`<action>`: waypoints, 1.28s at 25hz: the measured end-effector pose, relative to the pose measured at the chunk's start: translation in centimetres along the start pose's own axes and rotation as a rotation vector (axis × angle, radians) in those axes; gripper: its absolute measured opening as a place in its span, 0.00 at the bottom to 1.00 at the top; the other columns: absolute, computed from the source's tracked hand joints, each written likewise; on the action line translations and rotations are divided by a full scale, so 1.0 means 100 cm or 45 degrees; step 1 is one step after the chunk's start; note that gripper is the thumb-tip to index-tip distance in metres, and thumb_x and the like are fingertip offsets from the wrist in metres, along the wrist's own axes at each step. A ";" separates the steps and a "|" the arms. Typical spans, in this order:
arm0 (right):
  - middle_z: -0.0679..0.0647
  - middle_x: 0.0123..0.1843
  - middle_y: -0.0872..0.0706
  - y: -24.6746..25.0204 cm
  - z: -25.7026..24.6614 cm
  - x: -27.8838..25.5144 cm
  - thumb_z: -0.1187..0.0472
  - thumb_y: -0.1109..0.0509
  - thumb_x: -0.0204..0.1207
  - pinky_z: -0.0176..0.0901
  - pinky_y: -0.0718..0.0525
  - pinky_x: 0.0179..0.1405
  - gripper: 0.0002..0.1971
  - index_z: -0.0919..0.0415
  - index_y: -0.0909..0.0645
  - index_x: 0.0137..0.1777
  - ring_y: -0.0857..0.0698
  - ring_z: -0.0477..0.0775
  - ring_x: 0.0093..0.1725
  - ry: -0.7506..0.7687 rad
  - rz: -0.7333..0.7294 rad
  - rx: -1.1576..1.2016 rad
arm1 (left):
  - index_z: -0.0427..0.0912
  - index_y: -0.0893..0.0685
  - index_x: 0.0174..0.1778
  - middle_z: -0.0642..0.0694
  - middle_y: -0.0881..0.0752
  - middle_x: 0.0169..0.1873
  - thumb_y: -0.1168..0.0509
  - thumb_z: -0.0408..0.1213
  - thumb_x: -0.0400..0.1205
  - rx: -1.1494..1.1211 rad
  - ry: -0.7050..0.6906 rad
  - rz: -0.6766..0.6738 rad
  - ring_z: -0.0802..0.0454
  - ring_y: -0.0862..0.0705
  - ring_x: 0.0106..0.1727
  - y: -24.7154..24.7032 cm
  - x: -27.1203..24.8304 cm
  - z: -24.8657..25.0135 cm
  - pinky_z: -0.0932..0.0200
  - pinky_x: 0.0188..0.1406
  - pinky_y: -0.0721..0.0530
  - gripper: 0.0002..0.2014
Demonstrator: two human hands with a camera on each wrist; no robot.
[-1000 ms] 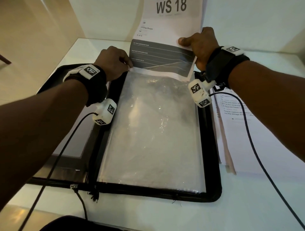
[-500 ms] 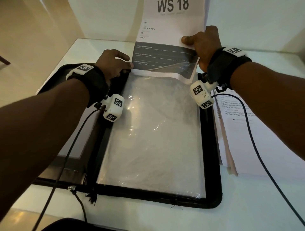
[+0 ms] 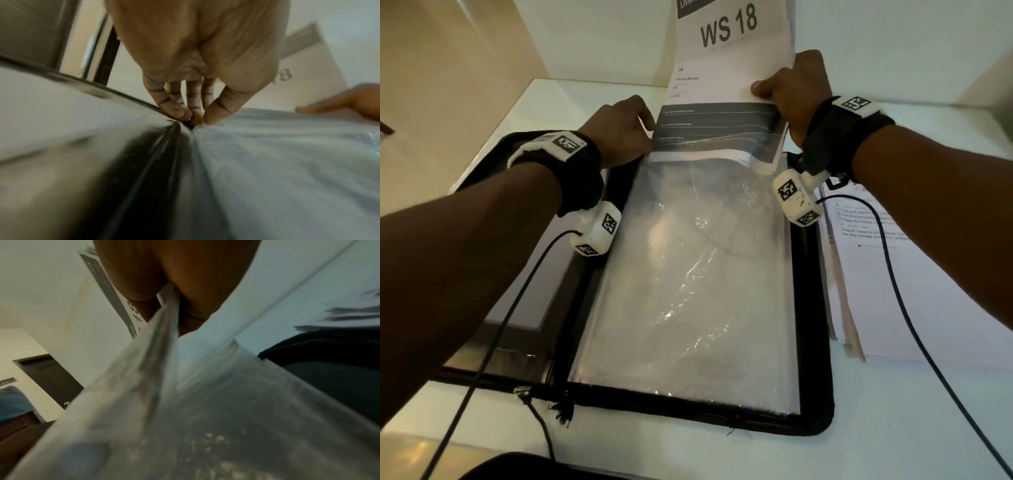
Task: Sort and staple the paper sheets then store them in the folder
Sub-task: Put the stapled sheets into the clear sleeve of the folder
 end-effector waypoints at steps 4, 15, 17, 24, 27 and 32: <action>0.62 0.62 0.15 -0.004 -0.006 -0.007 0.63 0.22 0.75 0.44 0.13 0.63 0.23 0.70 0.23 0.67 0.14 0.58 0.60 0.109 -0.065 -0.012 | 0.45 0.13 0.58 0.41 0.18 0.60 0.34 0.37 0.82 0.165 -0.309 0.057 0.42 0.19 0.61 -0.008 -0.005 0.028 0.54 0.59 0.23 0.10; 0.69 0.64 0.12 -0.002 -0.005 -0.023 0.63 0.21 0.66 0.66 0.10 0.59 0.27 0.72 0.18 0.66 0.11 0.71 0.62 -0.167 -0.527 -0.177 | 0.45 0.14 0.59 0.49 0.14 0.53 0.33 0.40 0.86 0.278 -0.533 -0.056 0.52 0.20 0.52 -0.025 0.003 0.077 0.59 0.54 0.27 0.08; 0.65 0.62 0.11 -0.005 -0.001 -0.026 0.64 0.25 0.73 0.61 0.11 0.63 0.22 0.71 0.18 0.67 0.10 0.65 0.61 -0.218 -0.619 -0.180 | 0.46 0.14 0.59 0.50 0.14 0.53 0.33 0.40 0.85 0.304 -0.522 -0.084 0.51 0.19 0.53 -0.028 0.002 0.074 0.59 0.54 0.27 0.08; 0.57 0.44 0.17 -0.005 -0.011 -0.023 0.68 0.33 0.79 0.51 0.12 0.49 0.05 0.66 0.17 0.50 0.15 0.53 0.42 -0.200 -0.584 -0.109 | 0.45 0.12 0.48 0.50 0.12 0.45 0.32 0.46 0.86 0.178 -0.621 -0.204 0.50 0.16 0.48 -0.038 -0.016 0.092 0.54 0.49 0.22 0.09; 0.65 0.44 0.17 -0.001 -0.015 -0.031 0.71 0.39 0.80 0.54 0.10 0.48 0.08 0.75 0.19 0.49 0.15 0.59 0.41 -0.237 -0.589 0.022 | 0.47 0.14 0.50 0.51 0.15 0.47 0.34 0.44 0.88 0.145 -0.642 -0.061 0.51 0.18 0.49 -0.046 -0.017 0.101 0.60 0.49 0.27 0.06; 0.63 0.56 0.09 0.019 -0.012 -0.039 0.64 0.33 0.76 0.55 0.11 0.62 0.16 0.68 0.13 0.61 0.10 0.61 0.55 -0.354 -0.796 -0.092 | 0.46 0.09 0.54 0.54 0.14 0.44 0.31 0.44 0.87 -0.009 -0.578 0.067 0.55 0.16 0.48 -0.054 -0.021 0.105 0.73 0.43 0.29 0.08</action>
Point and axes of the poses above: each hand's wrist, its own x-axis towards the middle knuckle, its own y-axis out of the back of the hand, z = x × y, the point moved 1 cm from there along x, towards the middle knuckle
